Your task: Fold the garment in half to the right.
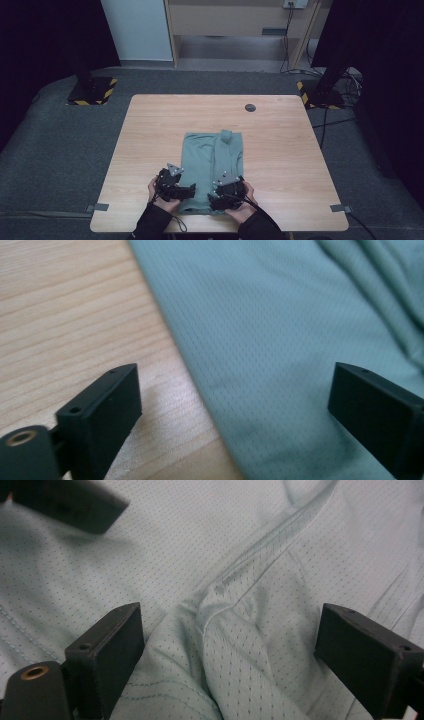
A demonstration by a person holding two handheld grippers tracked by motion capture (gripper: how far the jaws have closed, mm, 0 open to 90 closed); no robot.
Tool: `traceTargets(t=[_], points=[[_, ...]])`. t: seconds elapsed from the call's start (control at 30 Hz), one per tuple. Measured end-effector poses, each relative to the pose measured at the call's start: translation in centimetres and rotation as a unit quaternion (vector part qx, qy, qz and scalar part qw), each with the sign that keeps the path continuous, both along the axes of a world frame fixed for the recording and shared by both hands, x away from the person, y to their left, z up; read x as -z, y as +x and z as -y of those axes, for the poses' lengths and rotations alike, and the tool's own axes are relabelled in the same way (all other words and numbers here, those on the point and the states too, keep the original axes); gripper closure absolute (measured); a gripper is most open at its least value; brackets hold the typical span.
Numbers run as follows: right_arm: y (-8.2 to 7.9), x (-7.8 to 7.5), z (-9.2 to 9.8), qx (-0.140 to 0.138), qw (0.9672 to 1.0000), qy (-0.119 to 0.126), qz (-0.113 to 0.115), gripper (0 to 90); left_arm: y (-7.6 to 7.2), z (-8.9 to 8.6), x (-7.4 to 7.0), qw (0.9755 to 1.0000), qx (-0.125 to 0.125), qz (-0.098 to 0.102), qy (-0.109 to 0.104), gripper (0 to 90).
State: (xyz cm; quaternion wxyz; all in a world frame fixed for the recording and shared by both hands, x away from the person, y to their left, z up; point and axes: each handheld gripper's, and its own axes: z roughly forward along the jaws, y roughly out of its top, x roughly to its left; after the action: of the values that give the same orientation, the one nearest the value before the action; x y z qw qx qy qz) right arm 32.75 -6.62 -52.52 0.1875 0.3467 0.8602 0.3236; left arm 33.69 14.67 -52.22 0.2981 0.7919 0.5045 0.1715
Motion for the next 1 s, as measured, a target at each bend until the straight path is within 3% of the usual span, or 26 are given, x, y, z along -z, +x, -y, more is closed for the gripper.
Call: traceTargets(t=[0.03, 0.07, 0.13, 0.27, 0.47, 0.57, 0.63, 1.0], points=[[0.0, 0.0, 0.1, 0.000, 1.0000, 0.002, -0.002, 11.9, 0.0, 0.1, 0.2, 0.9999, 0.003, 0.005, 0.014, 5.2], [0.0, 0.0, 0.2, 0.001, 1.0000, 0.002, -0.003, 11.9, -0.1, 0.1, 0.4, 0.9998, 0.005, 0.010, 0.014, 4.3], [0.0, 0.0, 0.5, 0.004, 1.0000, -0.001, -0.005, 11.6, -0.2, -0.1, 0.5, 0.9999, 0.005, 0.009, 0.003, 5.0], [0.1, -0.1, 1.5, 0.013, 0.9999, 0.000, -0.010, 11.3, -0.3, -0.2, 0.7, 0.9998, 0.006, 0.019, 0.000, 5.0], [0.3, 0.2, 3.9, 0.042, 0.9982, 0.027, -0.032, 10.9, -0.3, -0.3, 0.8, 0.9997, 0.013, 0.022, -0.003, 5.0], [0.4, 0.2, 5.4, 0.055, 0.9963, 0.048, -0.046, 11.0, -0.3, -0.3, 0.8, 0.9996, 0.013, 0.023, -0.003, 5.1], [0.5, 0.3, 6.2, 0.066, 0.9959, 0.045, -0.042, 10.4, -0.3, -0.4, 0.8, 0.9996, 0.014, 0.023, -0.003, 5.0], [0.7, -0.1, 10.2, 0.101, 0.9893, 0.088, -0.058, 10.1, -0.3, -0.4, 0.9, 0.9996, 0.014, 0.026, -0.005, 5.1]])
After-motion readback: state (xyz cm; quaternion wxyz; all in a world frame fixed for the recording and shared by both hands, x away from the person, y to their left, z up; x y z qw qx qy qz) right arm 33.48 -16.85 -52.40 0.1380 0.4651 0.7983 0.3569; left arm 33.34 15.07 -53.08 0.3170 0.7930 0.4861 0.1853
